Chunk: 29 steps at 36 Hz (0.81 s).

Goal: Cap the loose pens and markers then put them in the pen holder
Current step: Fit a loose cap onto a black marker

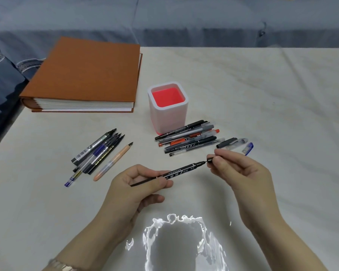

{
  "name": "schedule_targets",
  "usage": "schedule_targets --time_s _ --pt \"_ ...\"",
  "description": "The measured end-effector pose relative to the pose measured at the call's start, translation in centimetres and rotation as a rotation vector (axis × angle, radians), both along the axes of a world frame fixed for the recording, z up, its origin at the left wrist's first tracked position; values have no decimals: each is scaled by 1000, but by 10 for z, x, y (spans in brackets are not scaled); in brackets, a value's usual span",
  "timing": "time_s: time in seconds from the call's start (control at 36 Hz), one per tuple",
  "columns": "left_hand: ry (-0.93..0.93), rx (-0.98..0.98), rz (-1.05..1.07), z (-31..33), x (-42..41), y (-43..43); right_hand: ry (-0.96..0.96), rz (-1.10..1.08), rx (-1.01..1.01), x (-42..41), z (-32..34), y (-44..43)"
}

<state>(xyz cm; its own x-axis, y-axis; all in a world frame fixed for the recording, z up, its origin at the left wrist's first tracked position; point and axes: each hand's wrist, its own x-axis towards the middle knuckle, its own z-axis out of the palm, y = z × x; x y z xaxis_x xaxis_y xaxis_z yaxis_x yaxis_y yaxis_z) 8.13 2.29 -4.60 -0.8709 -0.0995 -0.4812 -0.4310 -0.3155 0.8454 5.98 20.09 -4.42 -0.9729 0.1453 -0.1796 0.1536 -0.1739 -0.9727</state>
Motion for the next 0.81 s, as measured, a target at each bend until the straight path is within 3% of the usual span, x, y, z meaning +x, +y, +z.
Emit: schedule_targets --time_s 0.31,0.81 --pt "29 0 -21 3 2 1 -4 39 20 2 4 -1" --pt "329 -182 -19 12 4 9 96 136 28 3 7 3"
